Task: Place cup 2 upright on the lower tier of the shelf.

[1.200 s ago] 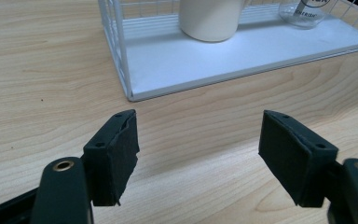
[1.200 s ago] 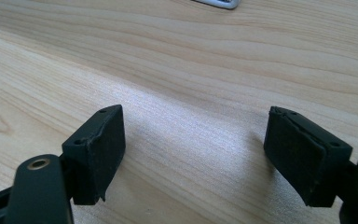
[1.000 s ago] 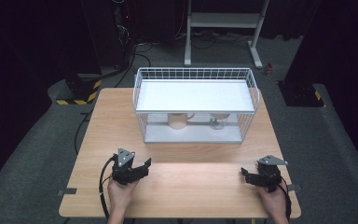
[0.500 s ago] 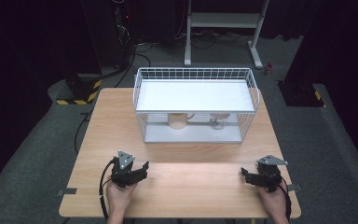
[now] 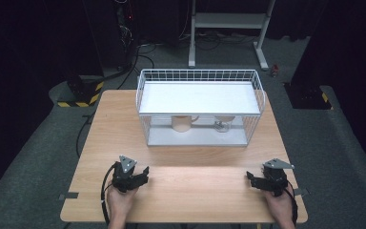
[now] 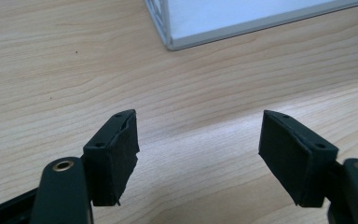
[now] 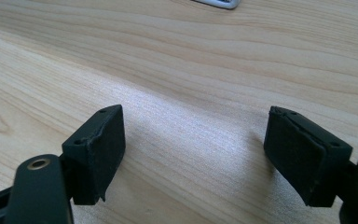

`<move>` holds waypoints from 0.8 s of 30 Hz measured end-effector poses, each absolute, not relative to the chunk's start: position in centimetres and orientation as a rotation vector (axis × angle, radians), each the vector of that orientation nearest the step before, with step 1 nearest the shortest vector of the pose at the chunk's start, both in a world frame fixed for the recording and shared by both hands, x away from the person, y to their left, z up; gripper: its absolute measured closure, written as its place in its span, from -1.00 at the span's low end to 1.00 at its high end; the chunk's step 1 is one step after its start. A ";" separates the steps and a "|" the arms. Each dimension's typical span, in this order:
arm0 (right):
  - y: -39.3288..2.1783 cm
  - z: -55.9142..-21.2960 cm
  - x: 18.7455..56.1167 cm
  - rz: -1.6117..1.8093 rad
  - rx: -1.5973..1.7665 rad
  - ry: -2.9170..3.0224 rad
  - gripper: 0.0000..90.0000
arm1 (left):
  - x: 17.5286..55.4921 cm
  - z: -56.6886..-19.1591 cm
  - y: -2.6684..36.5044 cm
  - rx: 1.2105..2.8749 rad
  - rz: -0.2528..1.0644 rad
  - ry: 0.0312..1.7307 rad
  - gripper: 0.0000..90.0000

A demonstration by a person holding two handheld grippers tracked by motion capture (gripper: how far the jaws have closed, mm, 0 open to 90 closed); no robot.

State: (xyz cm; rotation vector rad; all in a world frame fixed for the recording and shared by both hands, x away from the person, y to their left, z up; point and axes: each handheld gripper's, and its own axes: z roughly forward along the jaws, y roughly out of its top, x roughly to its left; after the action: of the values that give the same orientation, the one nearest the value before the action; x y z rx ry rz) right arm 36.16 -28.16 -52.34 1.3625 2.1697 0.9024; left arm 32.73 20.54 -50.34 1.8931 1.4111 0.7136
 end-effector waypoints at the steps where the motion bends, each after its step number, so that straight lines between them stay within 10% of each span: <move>1: -28.2 -52.3 36.2 0.902 1.363 2.170 -0.54 | 32.8 -50.5 20.6 1.898 0.712 1.415 -0.36; 24: -28.2 -52.3 36.2 0.902 1.363 2.170 -0.54 | 33.7 -52.8 21.0 1.877 0.717 1.504 -0.36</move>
State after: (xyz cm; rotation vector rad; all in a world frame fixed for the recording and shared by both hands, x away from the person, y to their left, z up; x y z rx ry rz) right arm 36.15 -28.16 -52.33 1.3628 2.1695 0.9020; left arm 33.71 21.01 -52.78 1.8770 1.5042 0.7168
